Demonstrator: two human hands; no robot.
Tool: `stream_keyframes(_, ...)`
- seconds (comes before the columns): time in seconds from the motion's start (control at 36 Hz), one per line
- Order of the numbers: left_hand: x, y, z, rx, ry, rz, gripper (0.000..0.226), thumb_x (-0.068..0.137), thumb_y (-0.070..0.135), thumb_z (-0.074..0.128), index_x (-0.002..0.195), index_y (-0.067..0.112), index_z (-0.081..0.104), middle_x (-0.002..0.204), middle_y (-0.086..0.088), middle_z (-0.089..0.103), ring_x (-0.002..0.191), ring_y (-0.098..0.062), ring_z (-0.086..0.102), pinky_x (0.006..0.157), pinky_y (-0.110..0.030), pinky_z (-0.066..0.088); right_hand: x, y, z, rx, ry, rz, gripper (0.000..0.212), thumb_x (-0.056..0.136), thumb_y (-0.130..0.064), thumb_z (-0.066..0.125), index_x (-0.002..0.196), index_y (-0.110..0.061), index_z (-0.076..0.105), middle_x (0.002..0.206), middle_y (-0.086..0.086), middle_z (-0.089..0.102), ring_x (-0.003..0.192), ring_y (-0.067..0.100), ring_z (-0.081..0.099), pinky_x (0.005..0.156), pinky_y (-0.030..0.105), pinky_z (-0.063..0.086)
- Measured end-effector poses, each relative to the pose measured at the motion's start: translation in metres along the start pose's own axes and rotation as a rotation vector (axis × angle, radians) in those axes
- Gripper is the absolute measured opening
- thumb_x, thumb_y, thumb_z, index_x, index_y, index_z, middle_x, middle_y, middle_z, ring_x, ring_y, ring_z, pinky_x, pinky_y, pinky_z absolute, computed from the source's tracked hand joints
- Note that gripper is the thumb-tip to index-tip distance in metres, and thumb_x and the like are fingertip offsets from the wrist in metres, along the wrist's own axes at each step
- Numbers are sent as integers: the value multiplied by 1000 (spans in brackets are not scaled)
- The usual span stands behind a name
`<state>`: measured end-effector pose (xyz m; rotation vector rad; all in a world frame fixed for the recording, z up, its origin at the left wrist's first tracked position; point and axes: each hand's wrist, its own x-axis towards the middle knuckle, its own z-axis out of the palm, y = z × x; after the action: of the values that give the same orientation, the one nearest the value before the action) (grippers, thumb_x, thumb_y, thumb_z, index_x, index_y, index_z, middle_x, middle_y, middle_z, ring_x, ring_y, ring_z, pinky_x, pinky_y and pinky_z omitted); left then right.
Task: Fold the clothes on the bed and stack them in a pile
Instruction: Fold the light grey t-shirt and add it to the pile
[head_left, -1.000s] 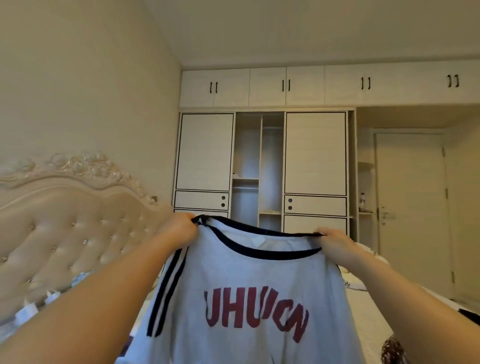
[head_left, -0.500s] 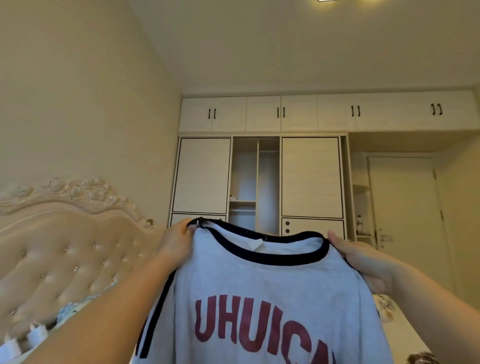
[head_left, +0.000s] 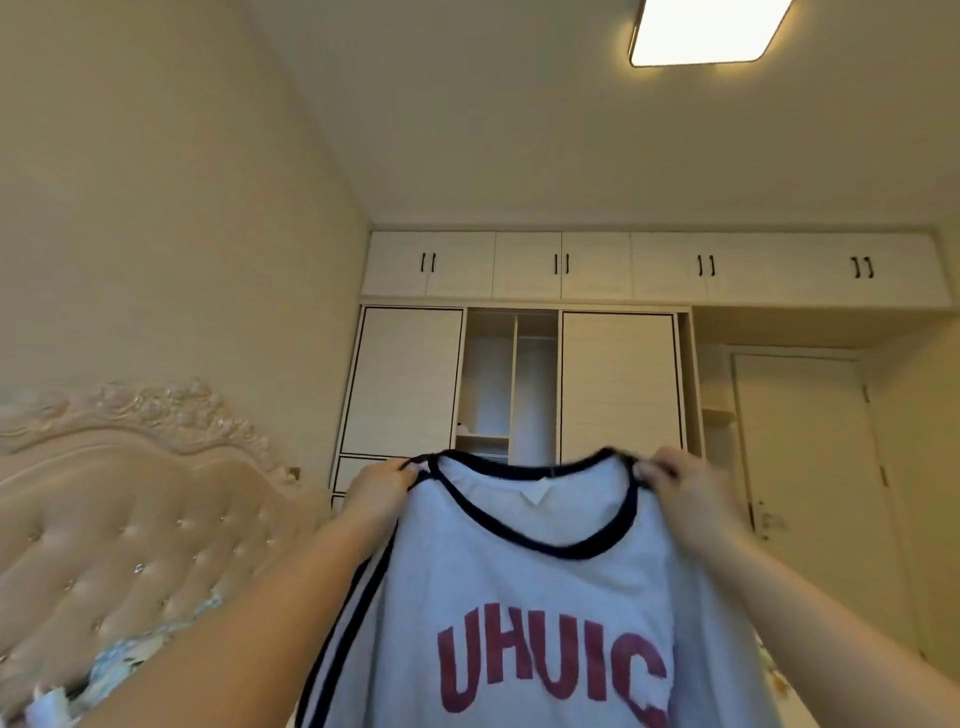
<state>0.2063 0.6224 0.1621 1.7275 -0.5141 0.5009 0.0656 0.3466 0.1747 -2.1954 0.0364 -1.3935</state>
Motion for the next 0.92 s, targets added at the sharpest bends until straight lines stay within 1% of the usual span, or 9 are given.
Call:
stream_keyframes(0.08, -3, -4, -13, -92, -100, -63, 21, 99, 22, 47, 97, 21, 69, 104, -7, 67, 98, -22, 61, 98, -40, 45, -6, 10, -11, -96, -397, 82, 27, 97, -21, 52, 74, -9, 59, 74, 7, 61, 70, 16, 53, 64, 29, 37)
stream_keyframes(0.22, 3, -4, -35, -88, -116, 3, 22, 98, 27, 51, 99, 23, 72, 98, -1, 73, 95, -19, 68, 89, -36, 51, -13, -3, -37, -29, -634, 150, 35, 94, -47, 51, 88, -17, 66, 84, -1, 71, 80, 15, 65, 80, 29, 49)
stream_keyframes(0.33, 1, 8, -55, -1, -176, 54, 24, 97, 34, 53, 96, 22, 74, 91, 4, 75, 90, -15, 70, 82, -30, 52, -8, -20, -57, 5, -799, 136, 19, 90, -40, 62, 98, -26, 70, 94, -7, 73, 88, 9, 67, 84, 29, 50)
stream_keyframes(0.47, -5, 27, -61, 171, -203, 143, 43, 92, 43, 58, 56, 19, 61, 59, 8, 62, 53, -5, 55, 56, -23, 39, 5, -28, -63, -477, -507, -40, 27, 91, -24, 60, 65, -23, 55, 72, -2, 58, 70, 14, 53, 63, 28, 40)
stream_keyframes(0.61, -4, 73, -74, 46, -179, 265, 53, 81, 58, 64, 86, 6, 71, 84, -6, 74, 75, -19, 70, 69, -28, 47, 17, -34, -69, -668, 125, -308, 17, 98, -28, 44, 88, -17, 51, 80, -2, 42, 76, 25, 55, 56, 32, 32)
stream_keyframes(0.67, -7, 79, -77, 52, -205, 291, 53, 78, 64, 63, 79, 12, 72, 78, -1, 74, 71, -16, 70, 66, -26, 47, 16, -29, -69, -792, 92, -260, 16, 100, -25, 38, 99, -17, 53, 88, -1, 43, 85, 23, 57, 61, 30, 39)
stream_keyframes(0.72, -12, 72, -74, 276, -245, 281, 54, 83, 63, 58, 55, 18, 58, 56, 7, 61, 49, -9, 56, 54, -24, 37, 9, -18, -61, -926, -25, -184, 21, 98, -18, 36, 110, -20, 53, 105, 0, 46, 101, 18, 52, 70, 27, 45)
stream_keyframes(0.81, -14, 50, -63, 605, -276, 211, 55, 85, 66, 51, 52, 22, 50, 50, 7, 50, 49, -10, 46, 56, -27, 33, -1, -8, -47, -1080, -137, -109, 31, 97, -15, 35, 117, -25, 56, 118, -4, 51, 111, 16, 52, 74, 25, 46)
stream_keyframes(0.92, -21, 42, -58, 456, -259, 231, 51, 91, 58, 47, 54, 23, 56, 55, 11, 60, 54, -8, 54, 57, -26, 37, -2, -14, -46, -1141, -191, 76, 35, 97, -11, 34, 117, -24, 60, 119, -4, 61, 109, 18, 60, 70, 26, 39)
